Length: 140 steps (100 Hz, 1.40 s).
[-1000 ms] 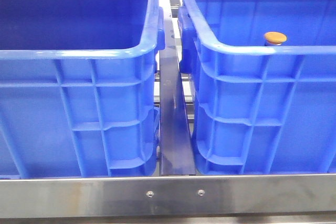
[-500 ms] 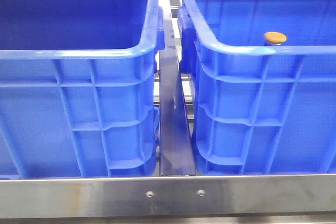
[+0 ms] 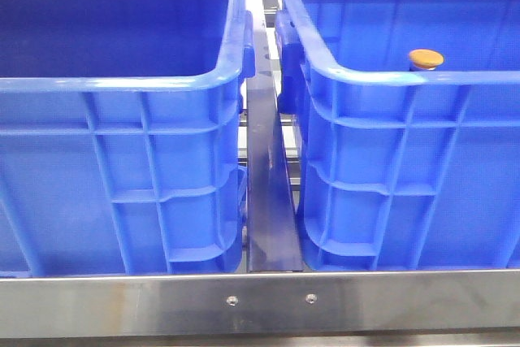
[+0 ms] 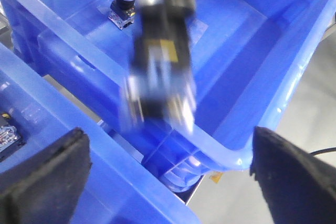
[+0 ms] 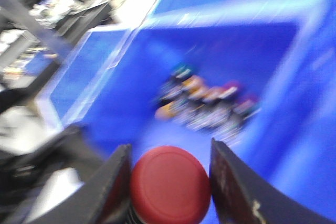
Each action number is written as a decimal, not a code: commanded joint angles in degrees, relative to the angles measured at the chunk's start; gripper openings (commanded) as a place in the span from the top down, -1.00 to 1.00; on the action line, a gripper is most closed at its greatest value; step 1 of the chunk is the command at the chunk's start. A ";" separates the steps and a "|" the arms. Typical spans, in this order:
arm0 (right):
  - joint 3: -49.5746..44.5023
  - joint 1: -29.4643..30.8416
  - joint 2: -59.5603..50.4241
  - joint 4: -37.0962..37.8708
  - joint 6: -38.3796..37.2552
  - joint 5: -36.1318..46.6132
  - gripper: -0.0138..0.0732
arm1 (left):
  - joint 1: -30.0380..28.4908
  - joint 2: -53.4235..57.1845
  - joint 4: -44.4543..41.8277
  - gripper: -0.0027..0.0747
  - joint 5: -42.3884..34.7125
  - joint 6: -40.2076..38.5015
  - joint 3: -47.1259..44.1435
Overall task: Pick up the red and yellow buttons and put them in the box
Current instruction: 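Lower the red button beside the yellow one and open the right gripper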
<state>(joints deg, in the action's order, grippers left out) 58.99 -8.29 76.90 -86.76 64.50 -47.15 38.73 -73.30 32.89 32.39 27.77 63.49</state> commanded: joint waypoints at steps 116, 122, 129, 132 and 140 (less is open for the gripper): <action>6.22 11.57 18.81 14.51 21.91 51.59 0.14 | -0.44 1.96 2.10 -0.64 -1.21 0.04 1.55; 7.17 11.57 19.91 14.51 21.91 51.72 0.14 | -0.44 1.96 2.21 -0.64 -1.21 0.04 1.55; 7.78 11.57 20.84 14.51 21.91 51.64 0.14 | -0.44 1.96 2.29 -0.64 -1.21 0.04 1.55; 7.84 11.57 21.01 14.46 21.91 51.64 0.14 | -0.44 1.96 2.46 -0.64 -1.21 0.04 1.55; 7.84 11.57 21.53 14.46 21.91 51.52 0.14 | -0.44 1.96 2.63 -0.64 -1.21 0.04 1.55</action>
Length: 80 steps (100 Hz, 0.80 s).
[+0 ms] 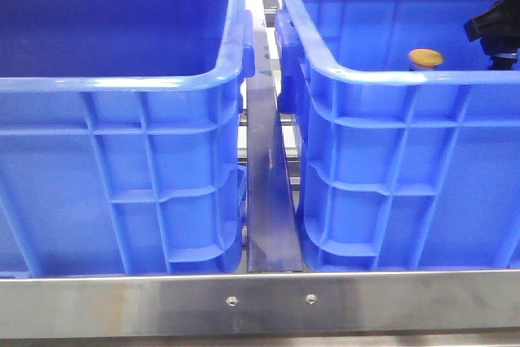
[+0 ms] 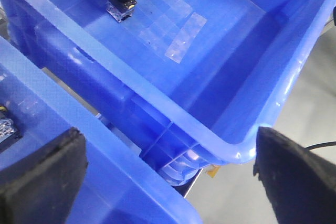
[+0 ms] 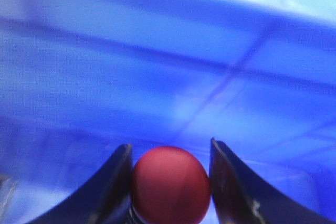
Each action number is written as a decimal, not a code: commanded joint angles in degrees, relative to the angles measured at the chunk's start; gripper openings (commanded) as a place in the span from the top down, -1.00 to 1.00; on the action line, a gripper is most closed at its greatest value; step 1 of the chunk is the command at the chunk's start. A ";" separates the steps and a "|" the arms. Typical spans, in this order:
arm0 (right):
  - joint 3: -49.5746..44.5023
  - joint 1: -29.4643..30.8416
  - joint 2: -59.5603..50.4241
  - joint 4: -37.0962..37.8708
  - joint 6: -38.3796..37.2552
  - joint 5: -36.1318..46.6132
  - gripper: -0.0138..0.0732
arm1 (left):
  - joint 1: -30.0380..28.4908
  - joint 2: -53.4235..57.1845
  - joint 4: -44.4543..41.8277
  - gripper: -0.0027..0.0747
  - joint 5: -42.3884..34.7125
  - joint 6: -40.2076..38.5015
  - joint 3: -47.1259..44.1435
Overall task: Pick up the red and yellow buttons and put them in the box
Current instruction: 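Lower the red button beside the yellow one and open the right gripper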
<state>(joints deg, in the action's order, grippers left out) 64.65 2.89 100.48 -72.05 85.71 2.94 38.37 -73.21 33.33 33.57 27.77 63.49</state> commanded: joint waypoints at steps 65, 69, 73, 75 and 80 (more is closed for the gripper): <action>2.02 0.40 -2.85 -0.31 0.70 -1.15 -0.47 | -0.09 1.87 3.03 -0.64 -2.81 0.04 1.55; 1.76 0.40 -3.46 -0.36 0.70 -1.15 -0.47 | -0.09 1.87 3.03 -0.64 -3.02 0.04 1.55; 1.29 0.40 -4.45 -0.43 0.70 -1.15 -0.47 | -0.09 1.87 3.03 -0.64 -3.20 0.04 1.55; 1.05 0.40 -5.11 -0.42 0.70 -1.10 -0.47 | -0.09 1.87 3.03 -0.64 -3.33 0.04 1.55; 0.16 0.40 -6.89 -0.49 0.70 -0.54 -0.47 | -0.09 2.00 3.03 -0.64 -3.93 0.04 1.55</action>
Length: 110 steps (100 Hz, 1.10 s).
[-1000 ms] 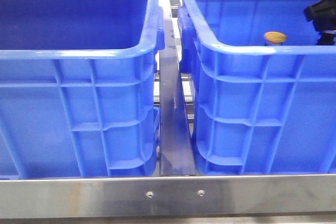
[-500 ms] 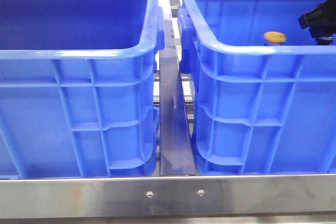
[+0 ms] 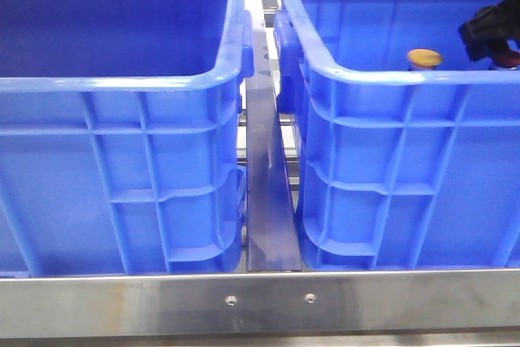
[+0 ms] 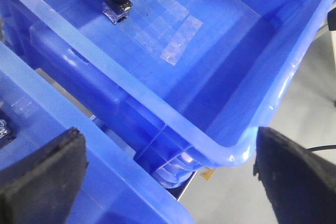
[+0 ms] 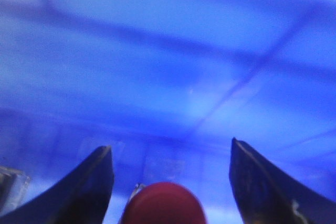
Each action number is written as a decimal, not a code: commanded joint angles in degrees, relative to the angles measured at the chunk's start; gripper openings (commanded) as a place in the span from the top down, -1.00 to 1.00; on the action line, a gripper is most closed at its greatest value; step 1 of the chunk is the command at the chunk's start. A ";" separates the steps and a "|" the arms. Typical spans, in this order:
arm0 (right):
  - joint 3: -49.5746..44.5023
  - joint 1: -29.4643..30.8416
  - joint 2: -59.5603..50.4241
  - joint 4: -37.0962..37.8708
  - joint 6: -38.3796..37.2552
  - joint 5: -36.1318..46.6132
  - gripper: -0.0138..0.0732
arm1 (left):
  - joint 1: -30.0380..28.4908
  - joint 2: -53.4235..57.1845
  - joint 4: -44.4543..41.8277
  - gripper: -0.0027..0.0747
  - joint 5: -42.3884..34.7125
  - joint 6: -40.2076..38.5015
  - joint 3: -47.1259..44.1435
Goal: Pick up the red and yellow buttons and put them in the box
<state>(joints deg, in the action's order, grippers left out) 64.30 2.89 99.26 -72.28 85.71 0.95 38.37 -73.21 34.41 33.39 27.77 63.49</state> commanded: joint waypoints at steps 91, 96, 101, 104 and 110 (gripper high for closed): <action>-28.27 0.40 -58.39 -8.03 0.70 -9.68 0.84 | -34.61 28.82 -5.07 0.98 -12.99 -4.83 -18.59; -29.87 0.40 -61.00 -8.27 0.70 -10.30 0.84 | -36.27 32.08 -5.17 0.98 -13.08 -4.83 -20.74; -31.48 0.40 -63.59 -8.47 0.70 -10.78 0.84 | -37.61 35.27 -5.47 0.98 -13.22 -4.83 -23.24; -32.42 0.40 -65.09 -8.47 0.70 -10.99 0.84 | -38.22 37.09 -5.91 0.98 -13.22 -4.83 -24.18; -34.61 0.40 -68.40 -8.47 0.70 -11.17 0.84 | -39.18 41.29 -6.06 0.98 -13.22 -4.83 -26.98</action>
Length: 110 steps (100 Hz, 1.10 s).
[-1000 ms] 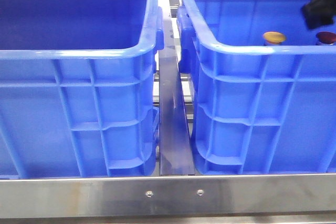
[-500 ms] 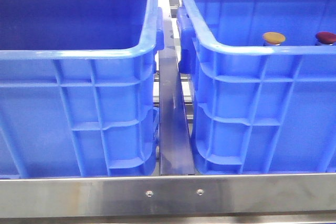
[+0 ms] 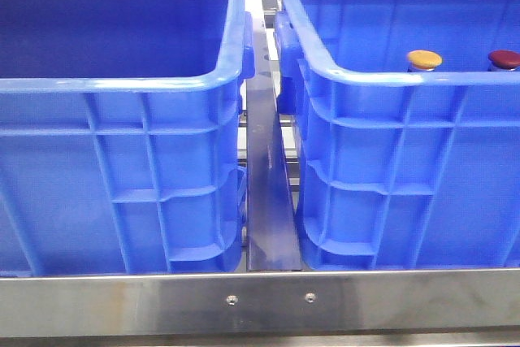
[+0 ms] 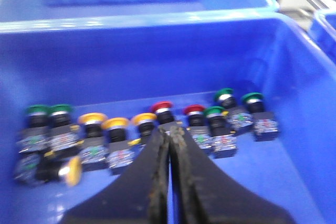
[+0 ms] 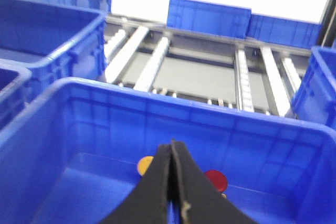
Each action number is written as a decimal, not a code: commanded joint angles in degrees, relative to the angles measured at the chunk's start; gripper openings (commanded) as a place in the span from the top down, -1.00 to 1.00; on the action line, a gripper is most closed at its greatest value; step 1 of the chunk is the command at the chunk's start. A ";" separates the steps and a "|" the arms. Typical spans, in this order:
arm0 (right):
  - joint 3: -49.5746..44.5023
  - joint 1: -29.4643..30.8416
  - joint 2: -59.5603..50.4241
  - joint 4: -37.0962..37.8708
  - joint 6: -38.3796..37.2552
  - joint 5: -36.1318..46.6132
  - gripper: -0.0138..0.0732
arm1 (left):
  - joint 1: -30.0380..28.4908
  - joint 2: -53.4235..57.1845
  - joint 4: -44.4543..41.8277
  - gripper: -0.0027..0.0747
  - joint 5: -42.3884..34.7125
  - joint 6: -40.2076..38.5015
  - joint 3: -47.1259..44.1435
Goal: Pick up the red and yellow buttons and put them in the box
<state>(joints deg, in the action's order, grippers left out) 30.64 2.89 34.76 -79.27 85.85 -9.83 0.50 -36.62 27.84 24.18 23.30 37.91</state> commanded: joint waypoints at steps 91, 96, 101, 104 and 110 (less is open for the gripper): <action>-13.41 0.40 -24.41 -1.48 0.56 -1.36 0.84 | -1.68 34.08 0.61 0.98 -5.54 -0.36 -18.78; -13.41 0.40 -24.41 -1.48 0.56 -1.40 0.84 | -1.68 34.08 0.61 0.98 -5.54 -0.36 -18.78; -13.41 0.40 -24.41 -1.48 0.56 -1.40 0.84 | -1.68 34.08 0.61 0.98 -5.54 -0.36 -18.78; -13.41 0.40 -24.41 -1.48 0.56 -1.44 0.84 | -1.68 34.08 0.61 0.98 -5.54 -0.36 -18.78; -13.41 0.40 -24.41 -1.48 0.56 -1.48 0.84 | -1.68 34.08 0.61 0.98 -5.54 -0.36 -18.78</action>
<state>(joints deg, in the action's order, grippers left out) 16.06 2.89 9.83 -79.39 85.88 -11.70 -1.06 -1.90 27.39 23.05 23.30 17.69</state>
